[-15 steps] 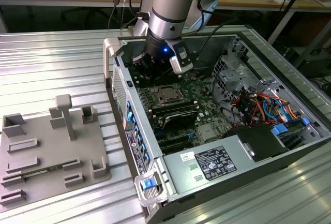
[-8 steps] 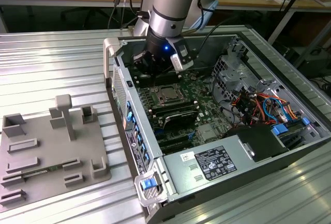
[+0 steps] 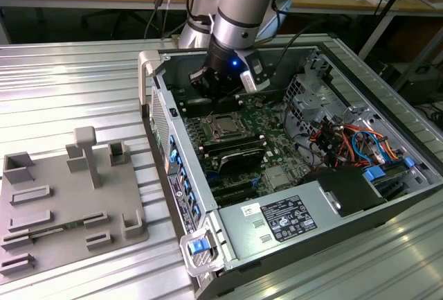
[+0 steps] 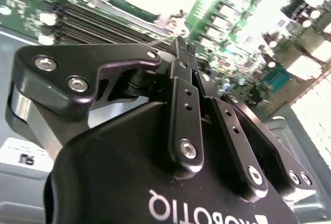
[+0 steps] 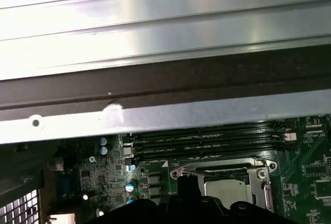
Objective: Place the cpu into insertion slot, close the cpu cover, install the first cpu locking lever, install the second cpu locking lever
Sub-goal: 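Install the first cpu locking lever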
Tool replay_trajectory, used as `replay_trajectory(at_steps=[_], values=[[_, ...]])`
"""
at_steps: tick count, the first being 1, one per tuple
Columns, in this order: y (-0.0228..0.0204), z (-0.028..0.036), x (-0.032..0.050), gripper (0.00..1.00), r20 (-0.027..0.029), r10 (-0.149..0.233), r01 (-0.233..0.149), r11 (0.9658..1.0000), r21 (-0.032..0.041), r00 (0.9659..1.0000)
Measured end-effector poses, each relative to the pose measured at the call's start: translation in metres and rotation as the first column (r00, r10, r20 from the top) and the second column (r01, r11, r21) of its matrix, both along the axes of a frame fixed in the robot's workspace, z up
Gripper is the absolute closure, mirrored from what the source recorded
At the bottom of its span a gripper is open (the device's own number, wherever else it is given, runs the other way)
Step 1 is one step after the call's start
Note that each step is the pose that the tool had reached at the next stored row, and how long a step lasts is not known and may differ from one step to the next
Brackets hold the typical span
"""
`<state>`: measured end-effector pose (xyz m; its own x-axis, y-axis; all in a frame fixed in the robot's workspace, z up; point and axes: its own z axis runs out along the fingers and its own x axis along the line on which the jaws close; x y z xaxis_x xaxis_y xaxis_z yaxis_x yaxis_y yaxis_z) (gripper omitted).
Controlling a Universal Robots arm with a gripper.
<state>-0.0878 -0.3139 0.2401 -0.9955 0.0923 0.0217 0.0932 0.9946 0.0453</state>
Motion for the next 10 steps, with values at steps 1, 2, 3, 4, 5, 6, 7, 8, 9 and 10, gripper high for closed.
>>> replay_trajectory(at_steps=[1, 2, 3, 4, 5, 6, 7, 8, 9, 10], values=[[0.0002, -0.0003, 0.0031, 0.89, 0.0000, 0.002, -0.002, 1.0000, 0.0000, 1.0000], [0.0005, -0.0008, 0.0068, 0.89, 0.0001, 0.006, -0.006, 1.0000, 0.0000, 1.0000], [0.0007, -0.0012, 0.0094, 0.89, 0.0001, 0.008, -0.008, 1.0000, 0.0000, 1.0000], [0.0010, -0.0017, 0.0131, 0.89, -0.0001, 0.012, -0.012, 0.9999, -0.0001, 0.9999], [0.0012, -0.0021, 0.0157, 0.89, -0.0001, 0.014, -0.014, 0.9999, -0.0001, 0.9999], [0.0015, -0.0027, 0.0196, 0.89, -0.0001, 0.018, -0.018, 0.9998, -0.0002, 0.9998], [0.0018, -0.0032, 0.0225, 0.89, -0.0001, 0.020, -0.020, 0.9998, -0.0001, 0.9998], [0.0022, -0.0039, 0.0262, 0.89, -0.0001, 0.023, -0.023, 0.9997, -0.0002, 0.9997], [0.0024, -0.0043, 0.0283, 0.89, -0.0001, 0.026, -0.026, 0.9997, -0.0001, 0.9997], [0.0027, -0.0049, 0.0308, 0.89, 0.0000, 0.031, -0.031, 0.9995, -0.0002, 0.9995]])
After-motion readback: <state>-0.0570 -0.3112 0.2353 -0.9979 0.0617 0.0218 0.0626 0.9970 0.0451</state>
